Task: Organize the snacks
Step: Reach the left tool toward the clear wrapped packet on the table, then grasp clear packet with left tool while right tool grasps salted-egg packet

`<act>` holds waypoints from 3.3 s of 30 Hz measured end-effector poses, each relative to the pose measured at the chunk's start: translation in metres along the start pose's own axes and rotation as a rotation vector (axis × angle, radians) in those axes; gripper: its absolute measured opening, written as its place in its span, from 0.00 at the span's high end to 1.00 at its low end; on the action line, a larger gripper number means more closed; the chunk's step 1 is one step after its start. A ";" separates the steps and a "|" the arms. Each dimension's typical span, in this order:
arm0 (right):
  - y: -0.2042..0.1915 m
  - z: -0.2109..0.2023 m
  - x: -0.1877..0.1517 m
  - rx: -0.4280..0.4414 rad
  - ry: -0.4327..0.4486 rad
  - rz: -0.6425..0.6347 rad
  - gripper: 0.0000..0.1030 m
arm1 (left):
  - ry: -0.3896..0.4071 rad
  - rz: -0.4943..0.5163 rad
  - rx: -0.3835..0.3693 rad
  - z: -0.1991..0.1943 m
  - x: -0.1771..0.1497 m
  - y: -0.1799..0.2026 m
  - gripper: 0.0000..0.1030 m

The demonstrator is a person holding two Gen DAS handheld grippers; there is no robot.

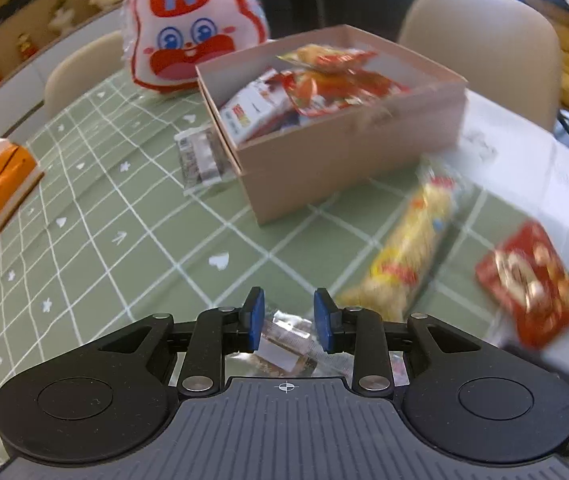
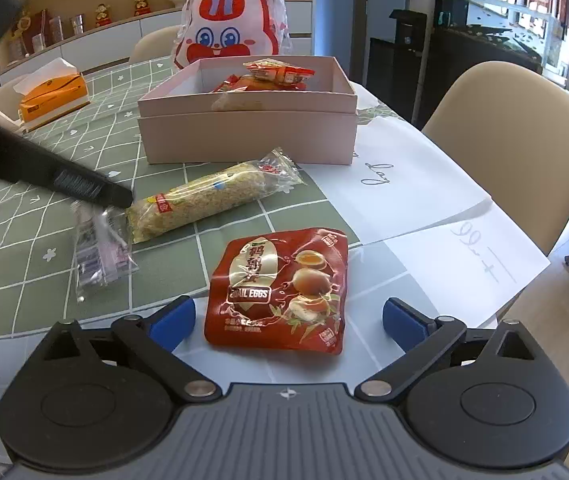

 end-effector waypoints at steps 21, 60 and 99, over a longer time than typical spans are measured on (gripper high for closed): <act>0.000 -0.002 -0.004 0.007 0.033 -0.010 0.01 | -0.084 -0.494 -0.335 -0.013 -0.028 -0.049 0.69; 0.001 -0.005 -0.008 0.032 0.016 -0.039 0.00 | -0.062 -0.189 -0.191 0.010 0.010 0.008 0.51; 0.000 -0.012 0.022 0.067 -0.118 -0.078 0.31 | -0.045 -0.089 -0.290 -0.027 -0.064 0.018 0.58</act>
Point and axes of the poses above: each gripper's, at about its wrist camera, not at the fingertips, and z roughly the way its jaws point, y to its right, x to its top, the point moved 10 cm from there along z, roughly the way its jaws point, and after that the axes turned 15 degrees about -y, right-handed, at the moved point
